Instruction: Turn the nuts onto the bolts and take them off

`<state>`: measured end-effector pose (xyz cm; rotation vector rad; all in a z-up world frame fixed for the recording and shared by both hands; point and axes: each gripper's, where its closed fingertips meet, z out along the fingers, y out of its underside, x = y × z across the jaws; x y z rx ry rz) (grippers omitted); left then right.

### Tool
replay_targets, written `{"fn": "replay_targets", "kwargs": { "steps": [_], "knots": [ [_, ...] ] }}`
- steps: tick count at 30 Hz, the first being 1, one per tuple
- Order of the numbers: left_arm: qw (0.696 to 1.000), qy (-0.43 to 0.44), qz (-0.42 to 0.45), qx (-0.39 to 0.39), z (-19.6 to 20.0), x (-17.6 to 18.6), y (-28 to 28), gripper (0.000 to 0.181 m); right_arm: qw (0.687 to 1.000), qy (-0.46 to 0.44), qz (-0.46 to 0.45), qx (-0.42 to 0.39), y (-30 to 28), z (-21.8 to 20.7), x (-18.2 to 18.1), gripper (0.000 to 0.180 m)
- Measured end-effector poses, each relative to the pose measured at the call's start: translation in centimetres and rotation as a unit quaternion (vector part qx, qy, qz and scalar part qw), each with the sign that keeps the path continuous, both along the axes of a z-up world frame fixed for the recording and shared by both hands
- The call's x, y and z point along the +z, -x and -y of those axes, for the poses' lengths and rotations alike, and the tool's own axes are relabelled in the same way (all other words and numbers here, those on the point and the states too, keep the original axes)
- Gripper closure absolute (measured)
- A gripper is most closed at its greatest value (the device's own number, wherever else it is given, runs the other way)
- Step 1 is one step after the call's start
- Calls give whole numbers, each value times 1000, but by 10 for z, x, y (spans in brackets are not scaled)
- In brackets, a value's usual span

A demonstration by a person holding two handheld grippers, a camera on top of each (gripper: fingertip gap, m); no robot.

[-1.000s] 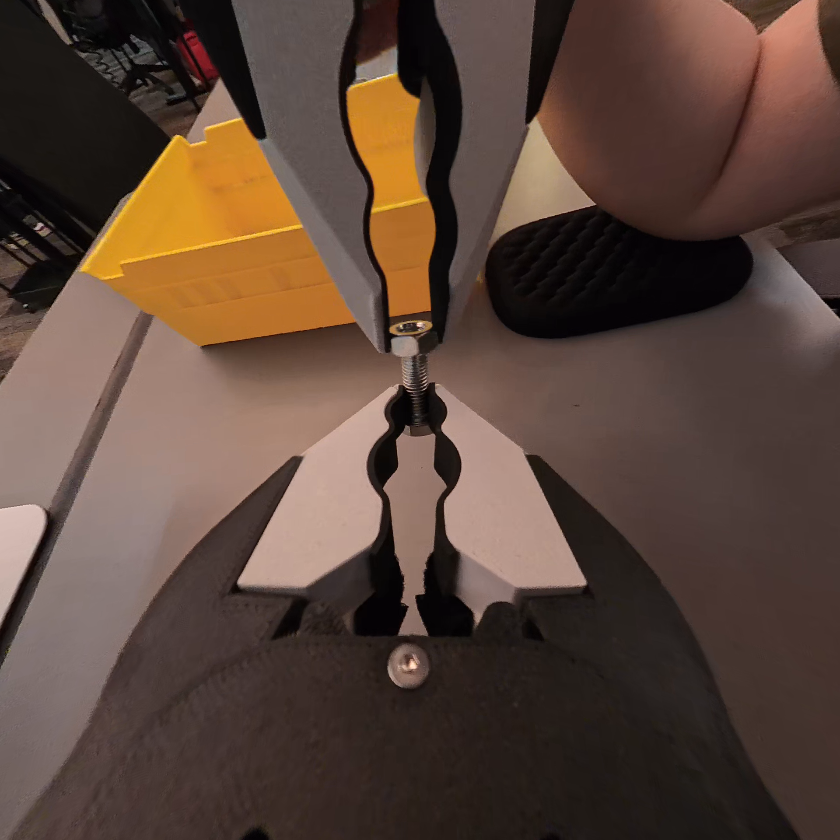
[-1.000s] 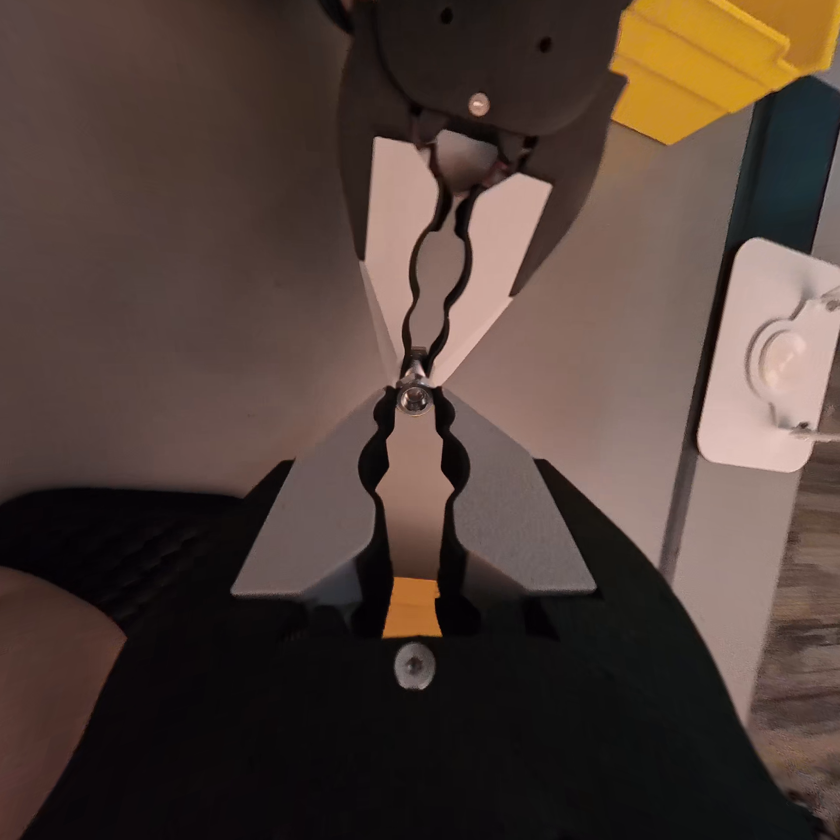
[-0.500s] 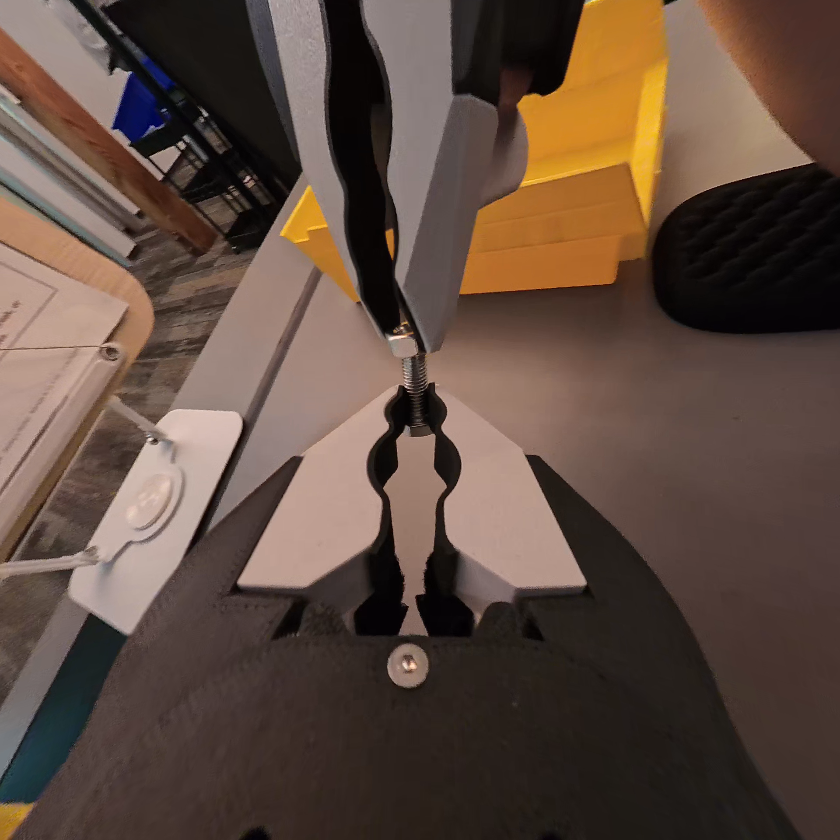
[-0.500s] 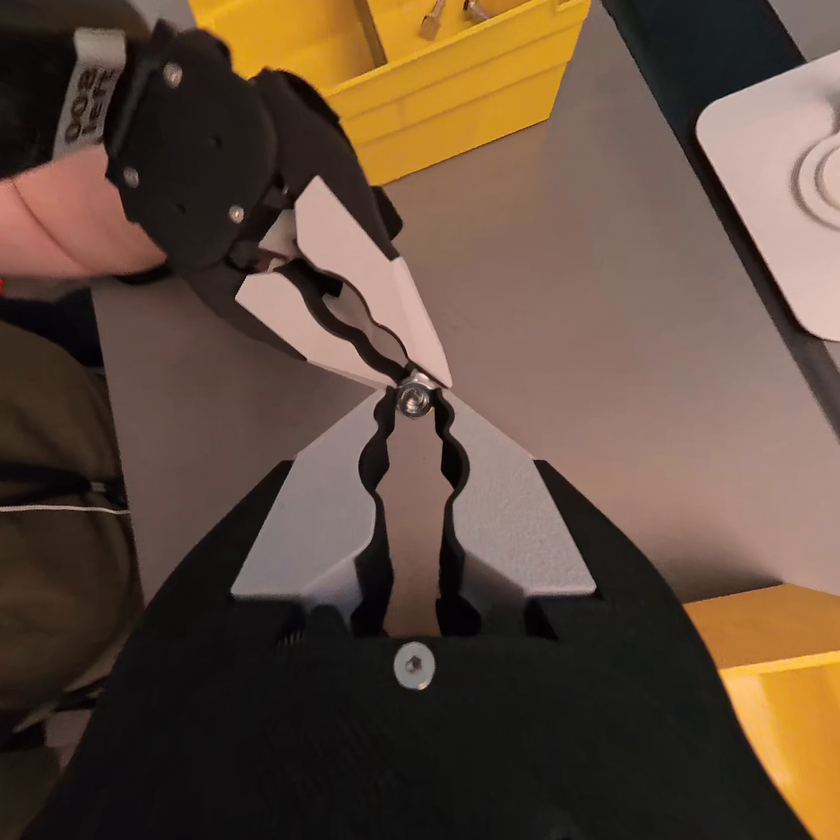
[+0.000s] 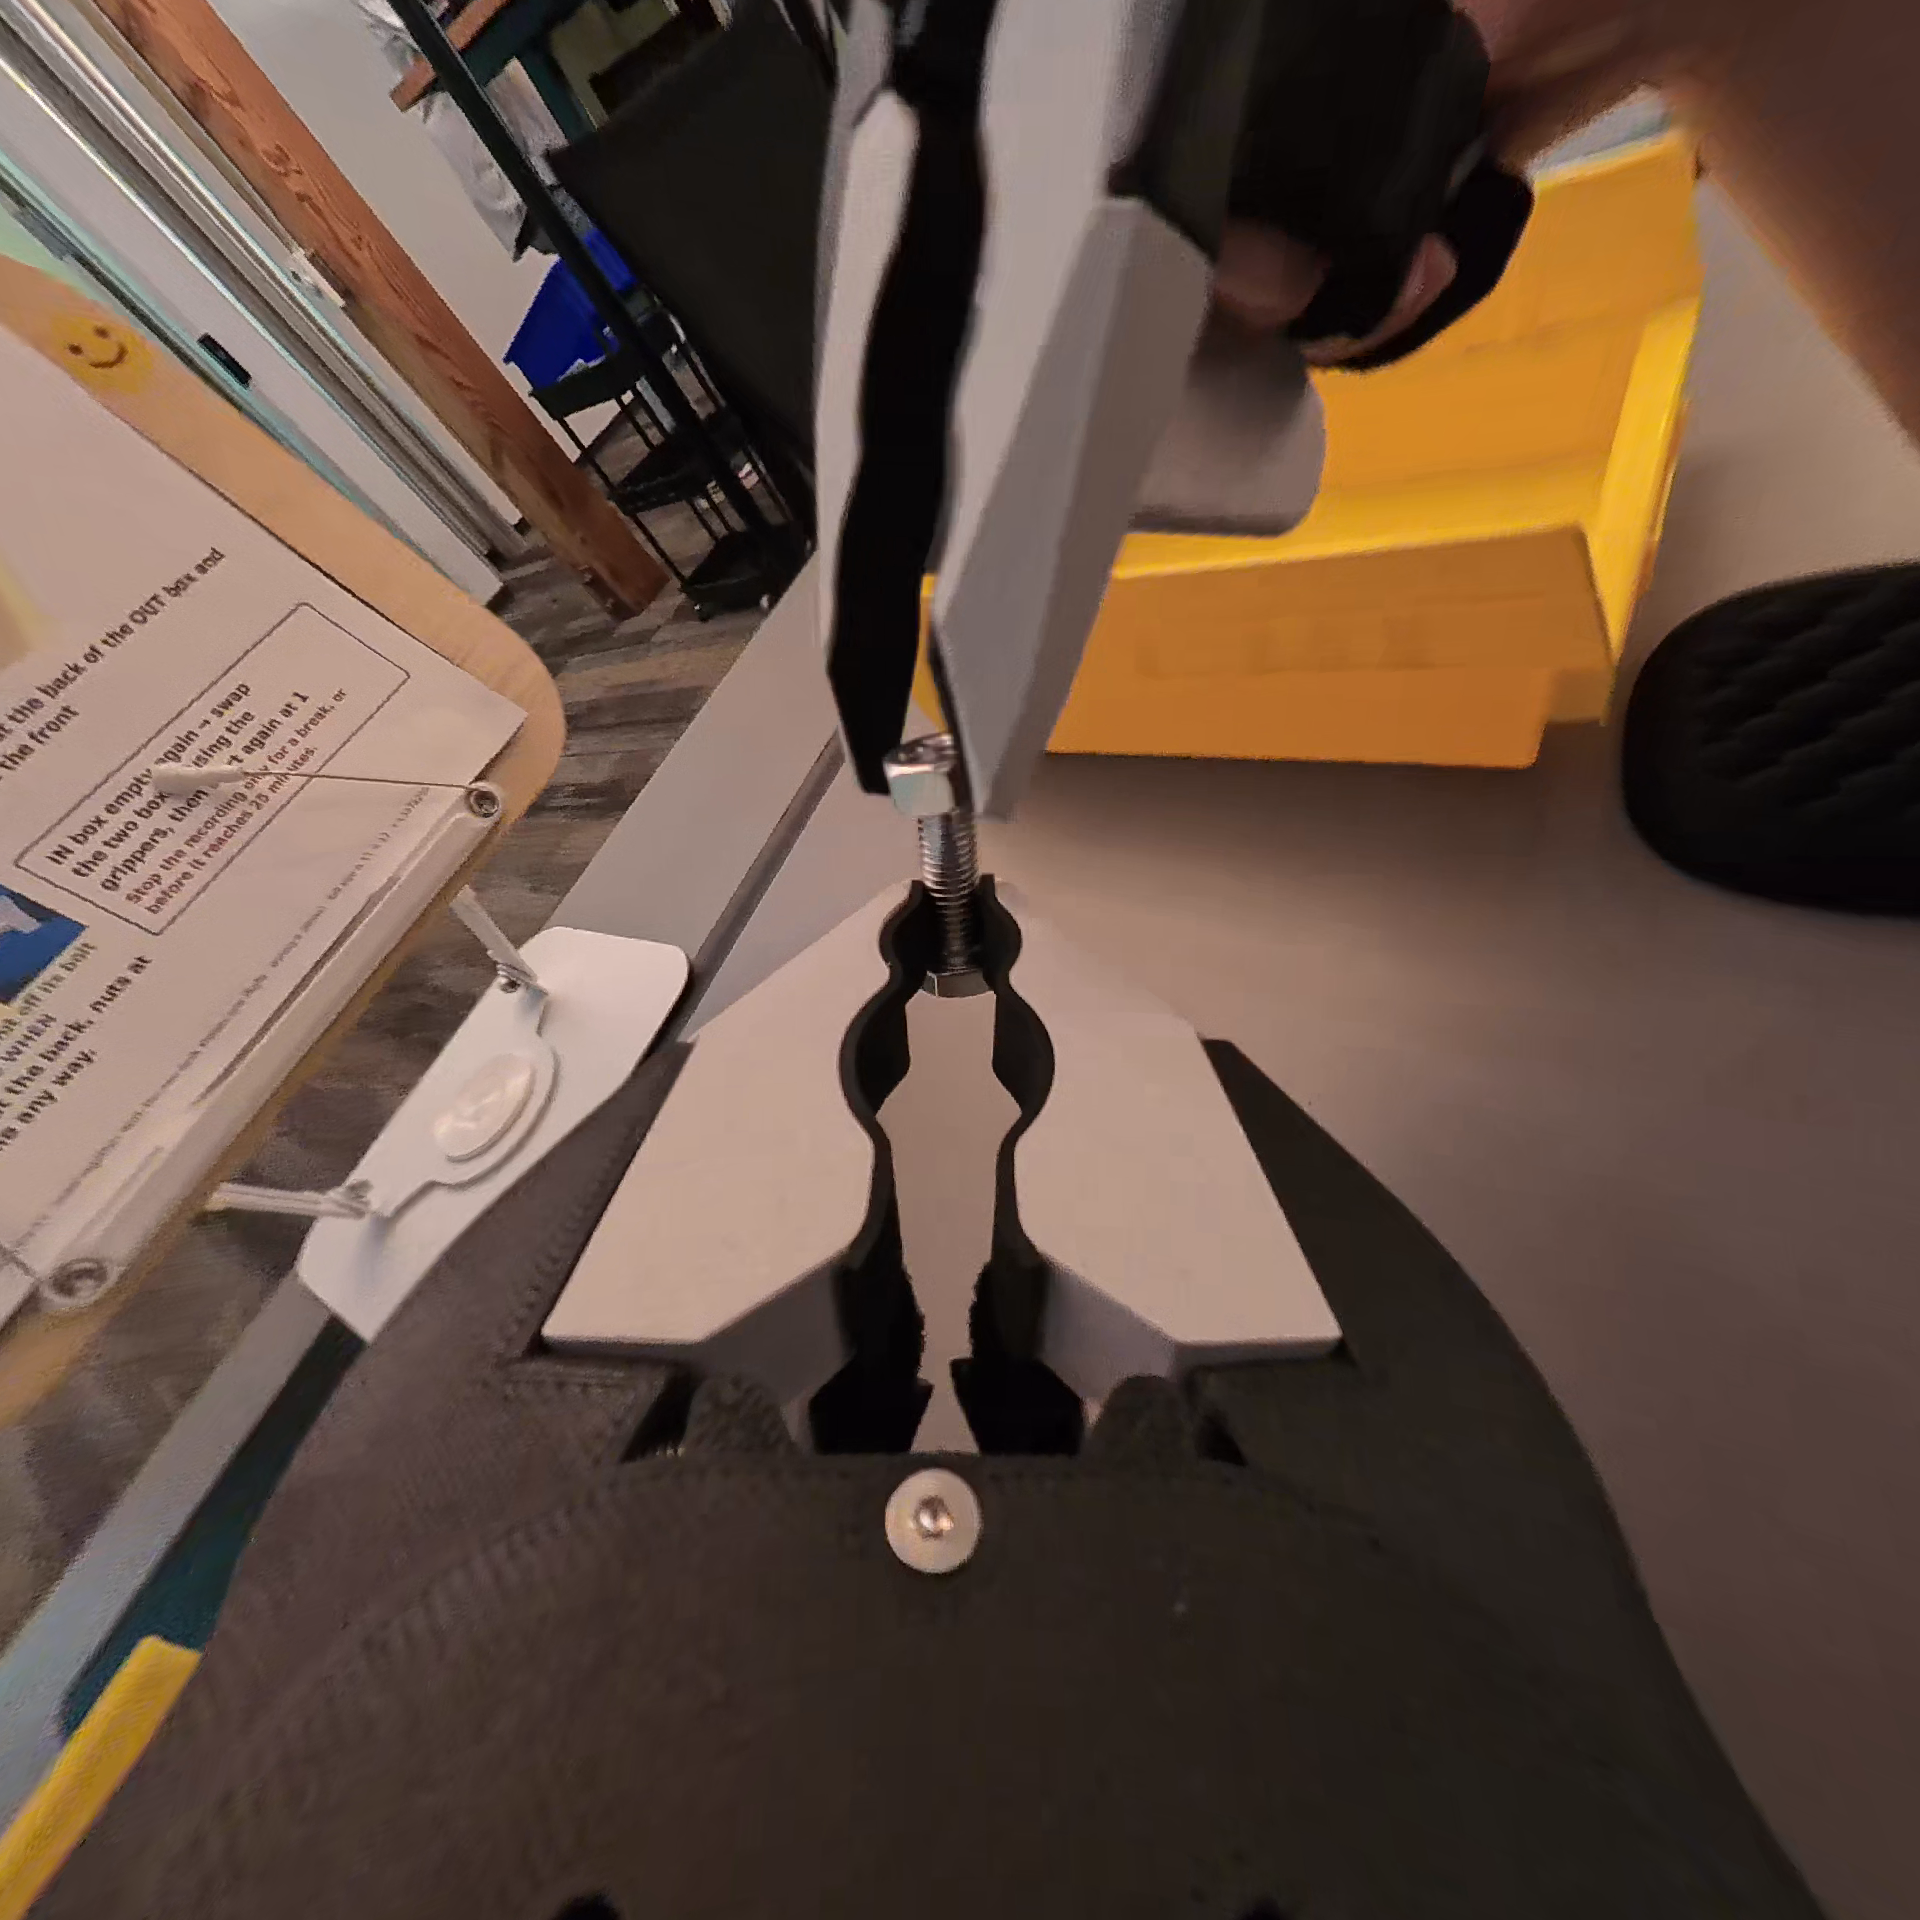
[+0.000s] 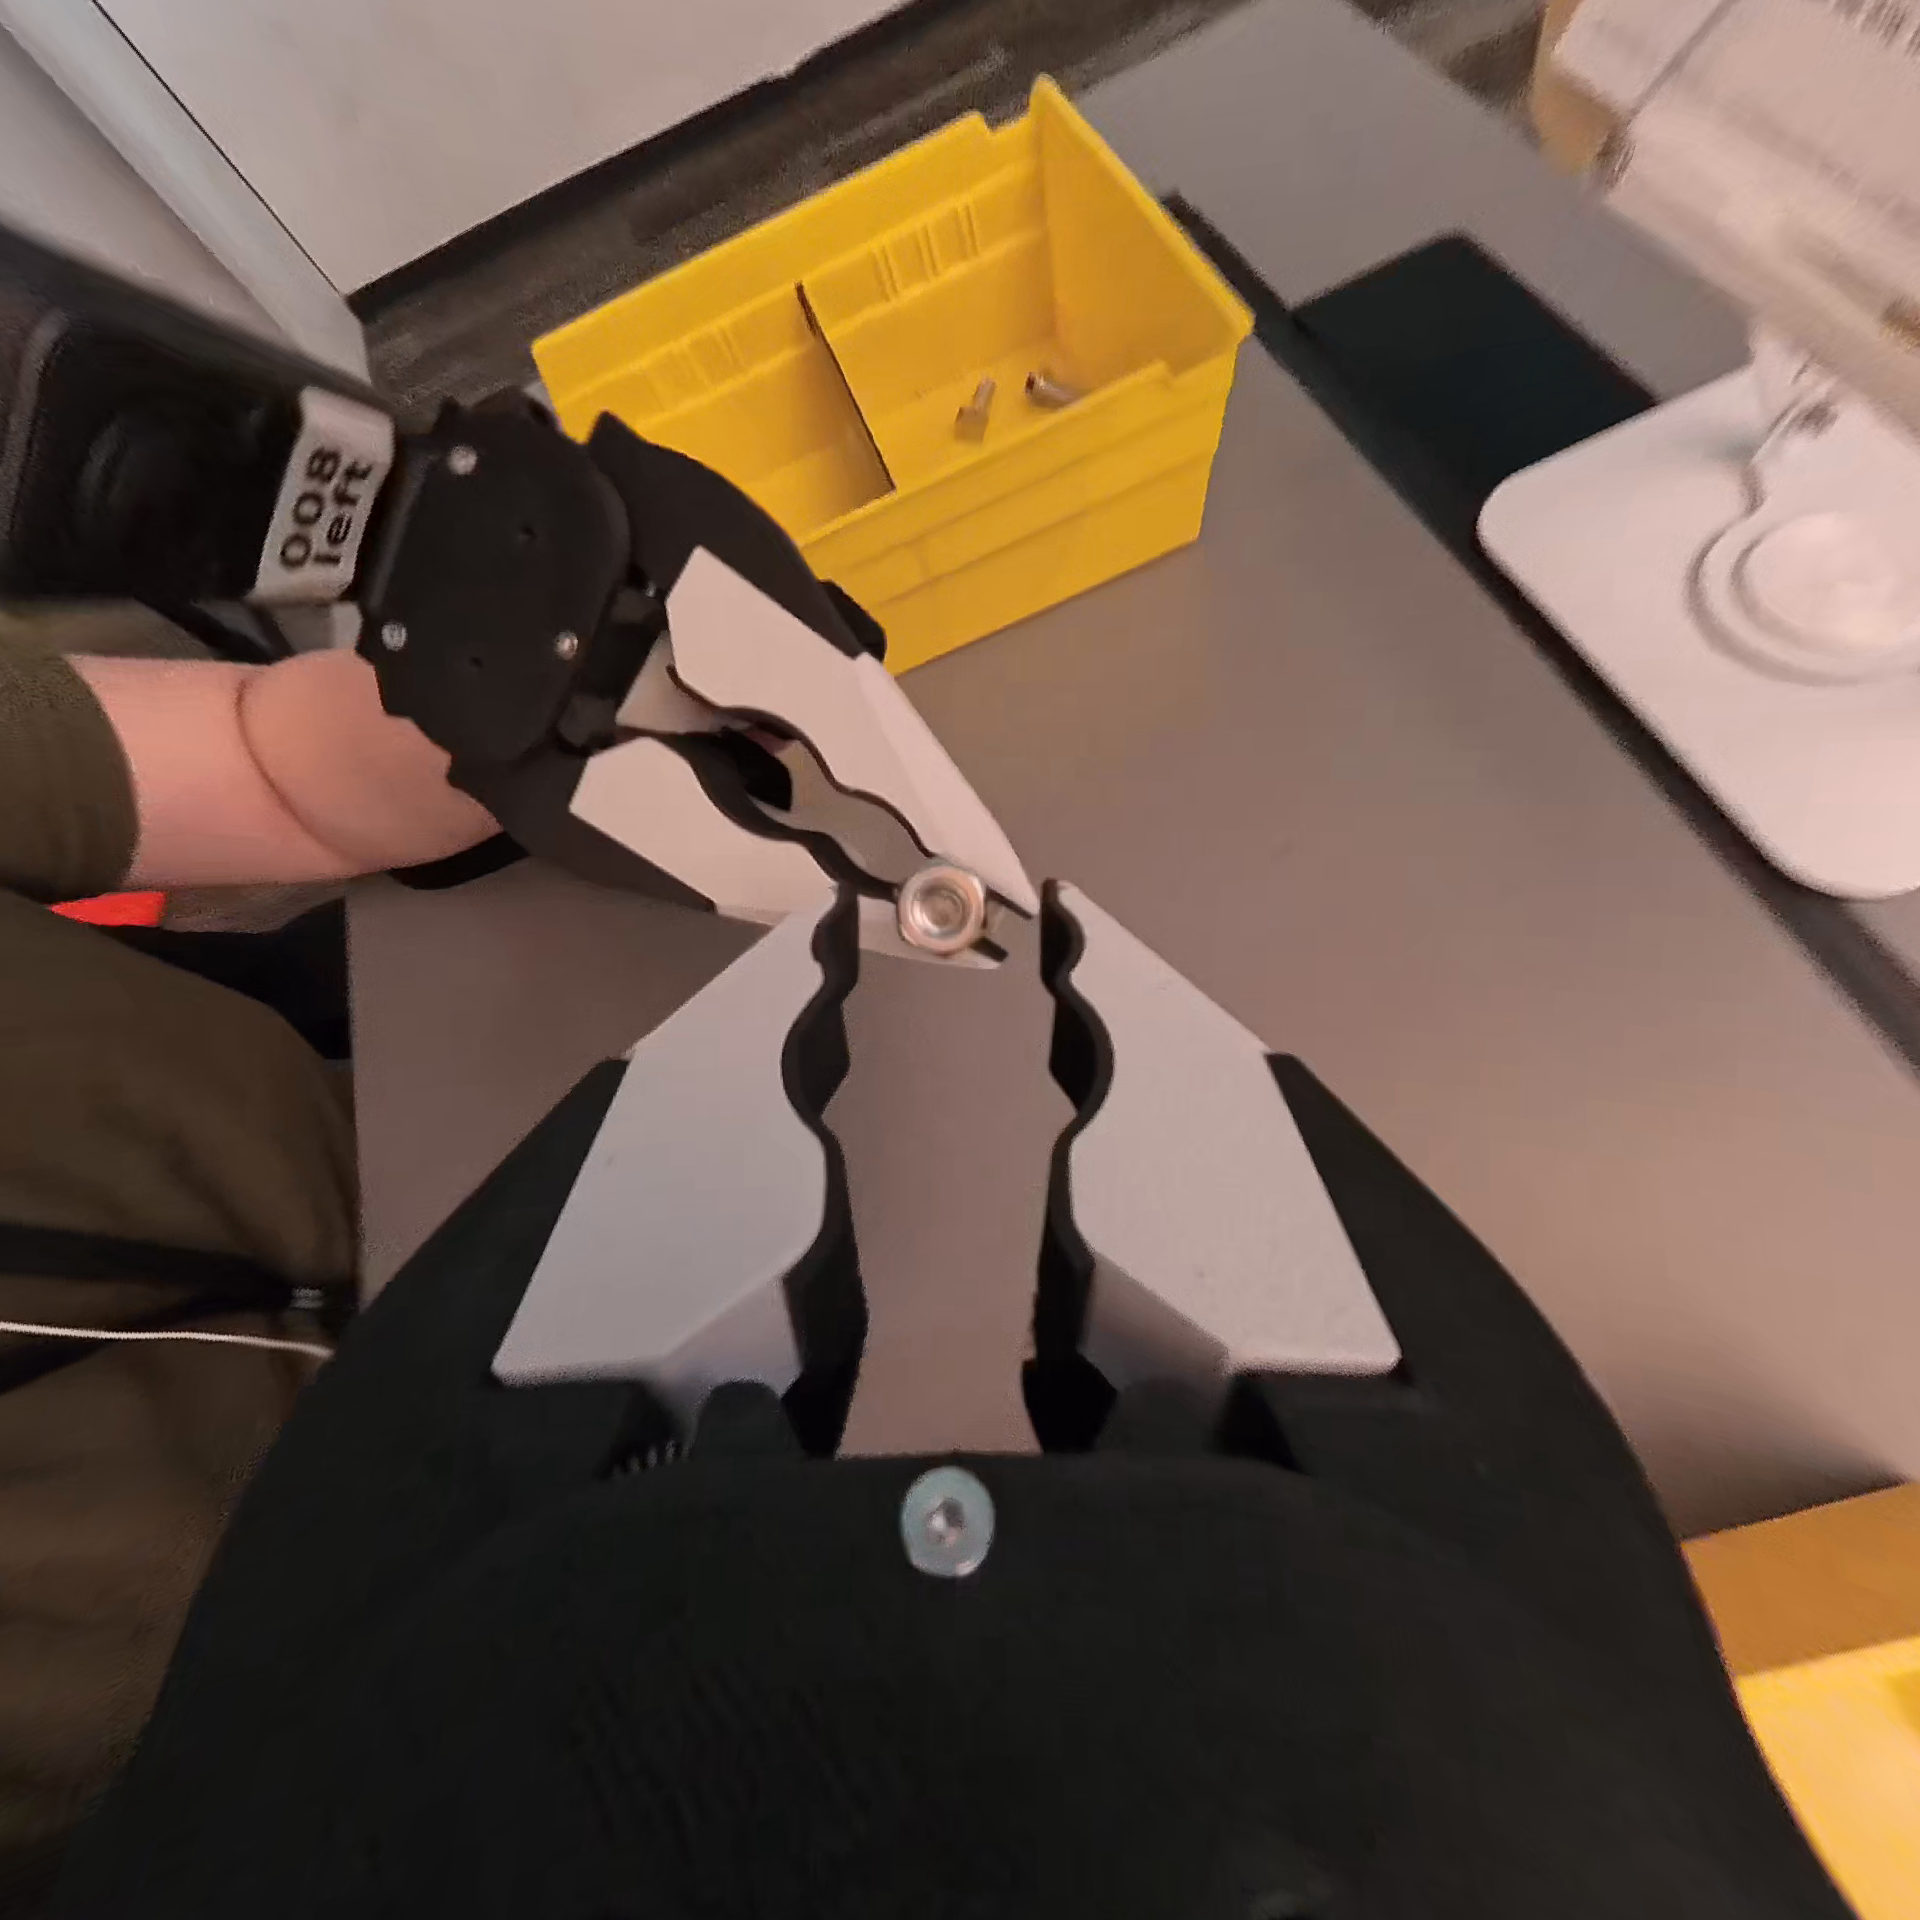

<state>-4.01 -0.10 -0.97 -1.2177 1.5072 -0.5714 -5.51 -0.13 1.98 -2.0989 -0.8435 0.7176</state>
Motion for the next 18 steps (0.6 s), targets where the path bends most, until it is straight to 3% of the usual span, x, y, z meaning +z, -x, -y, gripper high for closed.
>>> {"fn": "replay_targets", "kwargs": {
  "steps": [4,7,10,14,18],
  "knots": [
    [994,87,68,-15,-1,25,8,173,980,-195,-7,33,1,-2,43,121],
    [978,158,124,-58,7,50,15,174,955,-285,-52,69,14,8,71,123],
    [956,211,168,-116,20,71,22,174,949,-265,-128,111,28,21,82,124],
    [933,252,190,-173,34,85,28,173,935,-208,-246,144,33,31,98,142],
    [933,253,186,-177,35,85,28,173,938,-173,-266,141,36,26,93,145]
  ]
}}
